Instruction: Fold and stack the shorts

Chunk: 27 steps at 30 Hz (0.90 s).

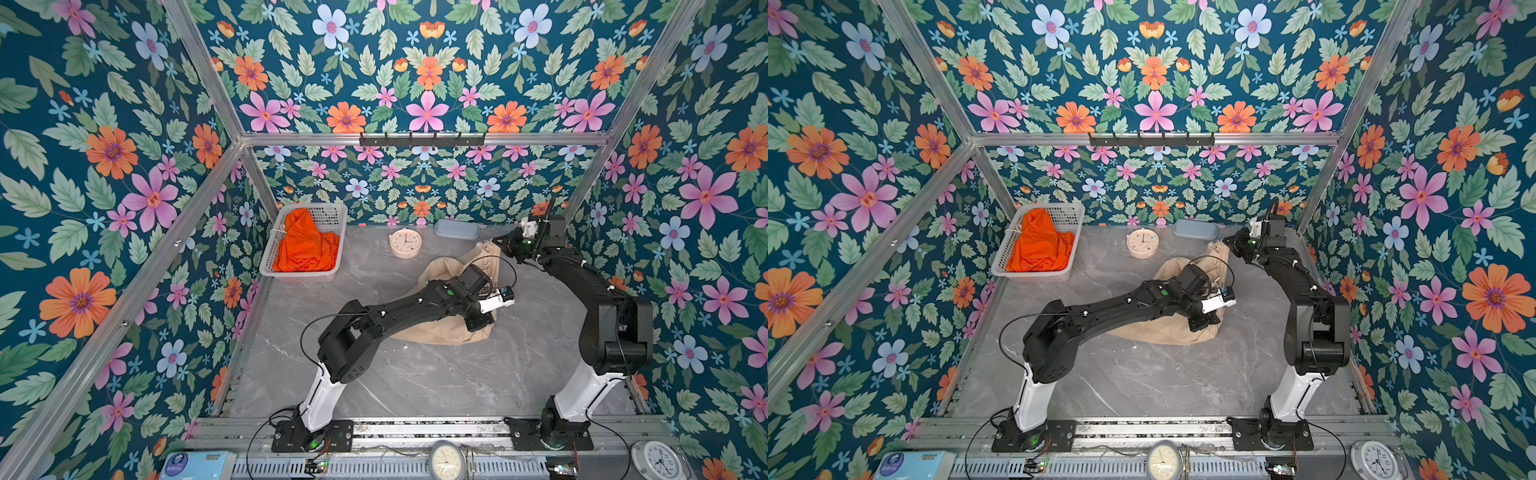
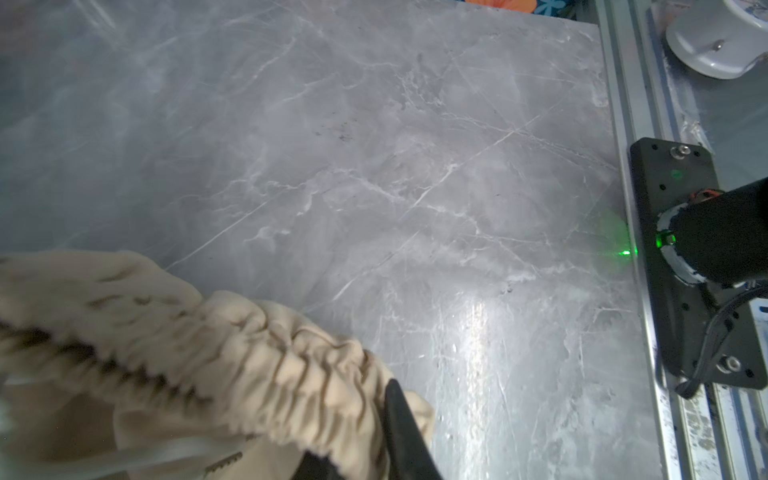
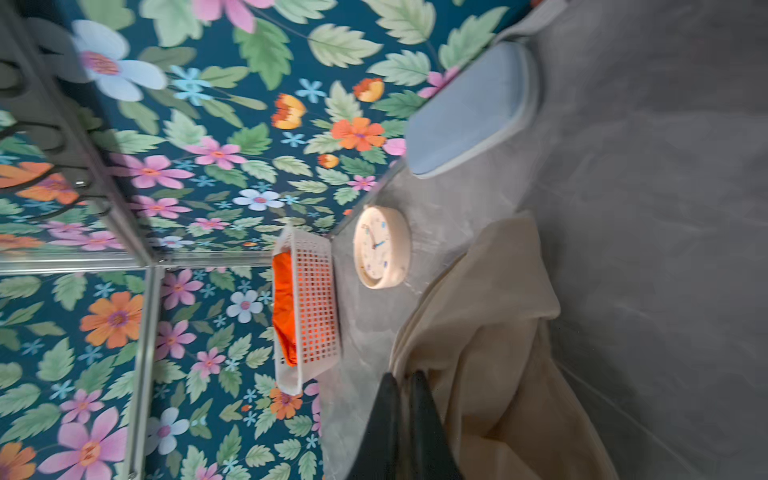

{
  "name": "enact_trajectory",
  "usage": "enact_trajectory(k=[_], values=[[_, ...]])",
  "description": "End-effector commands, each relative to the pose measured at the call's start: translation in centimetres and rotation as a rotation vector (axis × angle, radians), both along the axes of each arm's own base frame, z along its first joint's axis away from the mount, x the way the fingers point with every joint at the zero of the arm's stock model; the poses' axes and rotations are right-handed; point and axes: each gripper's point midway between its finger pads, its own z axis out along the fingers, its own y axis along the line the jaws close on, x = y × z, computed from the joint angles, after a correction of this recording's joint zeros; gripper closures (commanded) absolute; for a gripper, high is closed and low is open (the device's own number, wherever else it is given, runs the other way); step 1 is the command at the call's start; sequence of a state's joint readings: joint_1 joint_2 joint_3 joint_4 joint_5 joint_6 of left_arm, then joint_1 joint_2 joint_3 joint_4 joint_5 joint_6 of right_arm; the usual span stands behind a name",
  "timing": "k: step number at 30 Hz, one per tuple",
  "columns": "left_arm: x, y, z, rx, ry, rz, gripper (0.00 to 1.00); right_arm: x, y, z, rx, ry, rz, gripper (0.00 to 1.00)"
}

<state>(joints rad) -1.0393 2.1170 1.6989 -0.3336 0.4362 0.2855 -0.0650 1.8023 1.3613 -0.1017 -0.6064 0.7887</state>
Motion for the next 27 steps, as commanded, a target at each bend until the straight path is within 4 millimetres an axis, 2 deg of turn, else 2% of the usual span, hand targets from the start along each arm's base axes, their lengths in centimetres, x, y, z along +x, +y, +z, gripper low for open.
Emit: enact_trajectory(k=[1, 3, 5, 9, 12, 15, 16, 17, 20, 24, 27], values=[[-0.5, -2.3, 0.3, -0.078, 0.067, 0.004, 0.50, -0.3, -2.7, -3.7, -0.108, 0.071, -0.009, 0.78], [0.3, -2.7, 0.8, -0.094, 0.053, 0.044, 0.38, -0.3, -4.2, -4.7, -0.137, 0.096, -0.018, 0.56], [1.5, -2.0, 1.6, -0.095, 0.015, 0.088, 0.31, -0.7, -6.0, -4.9, -0.181, 0.114, -0.035, 0.40], [4.0, 1.1, 2.9, -0.104, 0.020, 0.199, 0.26, -2.5, -9.2, -3.9, -0.278, 0.143, -0.066, 0.36], [6.0, 4.3, 3.6, -0.128, 0.070, 0.304, 0.26, -5.6, -10.4, -3.9, -0.335, 0.220, -0.066, 0.36], [8.1, 7.8, 3.8, -0.155, 0.146, 0.441, 0.27, -9.9, -9.2, -5.2, -0.314, 0.331, -0.022, 0.36], [9.0, 9.1, 3.8, -0.163, 0.173, 0.499, 0.28, -11.5, -8.3, -6.3, -0.266, 0.382, -0.007, 0.36], [9.8, 10.3, 3.7, -0.173, 0.197, 0.556, 0.28, -13.1, -7.2, -5.9, -0.220, 0.382, 0.007, 0.36], [11.3, 13.1, 3.6, -0.205, 0.242, 0.665, 0.29, -17.4, -4.7, -8.1, -0.070, 0.484, 0.011, 0.37], [11.9, 14.7, 3.1, -0.196, 0.237, 0.720, 0.29, -21.1, -2.9, -9.9, 0.043, 0.569, -0.018, 0.36], [12.1, 15.3, 2.4, -0.168, 0.236, 0.756, 0.29, -22.3, -1.9, -10.6, 0.118, 0.603, -0.023, 0.35]])
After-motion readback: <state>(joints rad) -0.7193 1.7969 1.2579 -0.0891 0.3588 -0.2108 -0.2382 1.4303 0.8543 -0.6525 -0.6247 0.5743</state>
